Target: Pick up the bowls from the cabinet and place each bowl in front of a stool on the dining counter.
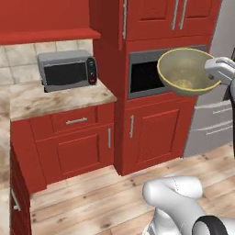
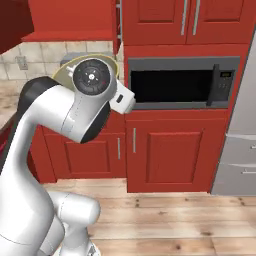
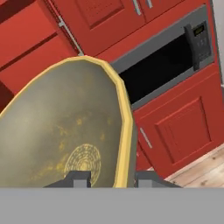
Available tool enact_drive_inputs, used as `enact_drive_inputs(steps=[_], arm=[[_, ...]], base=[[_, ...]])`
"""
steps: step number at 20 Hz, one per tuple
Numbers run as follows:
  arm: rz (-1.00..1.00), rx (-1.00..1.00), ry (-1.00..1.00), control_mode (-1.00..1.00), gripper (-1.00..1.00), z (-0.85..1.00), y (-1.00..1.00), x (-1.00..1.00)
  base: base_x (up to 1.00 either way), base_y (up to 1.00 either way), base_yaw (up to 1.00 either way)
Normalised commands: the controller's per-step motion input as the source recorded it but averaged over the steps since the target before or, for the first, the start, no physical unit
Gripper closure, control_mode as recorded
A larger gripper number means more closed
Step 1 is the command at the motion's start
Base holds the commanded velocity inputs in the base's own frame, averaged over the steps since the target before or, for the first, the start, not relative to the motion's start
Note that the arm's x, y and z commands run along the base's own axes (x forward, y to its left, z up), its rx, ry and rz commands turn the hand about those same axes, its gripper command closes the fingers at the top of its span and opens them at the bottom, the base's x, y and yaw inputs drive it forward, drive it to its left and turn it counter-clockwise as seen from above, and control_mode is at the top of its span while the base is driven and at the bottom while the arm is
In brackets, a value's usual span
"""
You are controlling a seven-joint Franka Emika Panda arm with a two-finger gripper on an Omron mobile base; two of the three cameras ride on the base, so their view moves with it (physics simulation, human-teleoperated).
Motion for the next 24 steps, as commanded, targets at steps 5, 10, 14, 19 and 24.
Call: enact_drive_inputs(steps=[5,10,14,19,24], arm=[[0.00,0.00,0.00,1.00,1.00,0.00,0.00,0.00],[0.00,0.00,0.00,1.00,1.00,0.00,0.00,0.00],[0.00,0.00,0.00,1.00,1.00,0.00,0.00,0.00],[0.00,0.00,0.00,1.00,1.00,0.00,0.00,0.00],[0.00,0.00,0.00,1.00,1.00,0.00,0.00,0.00]], base=[[-0.23,-0.44,-0.67],[-0.03,-0.47,-0.72],[0.02,-0.51,-0.77],[0.33,-0.67,-0.71],[0.74,-0.60,-0.63]])
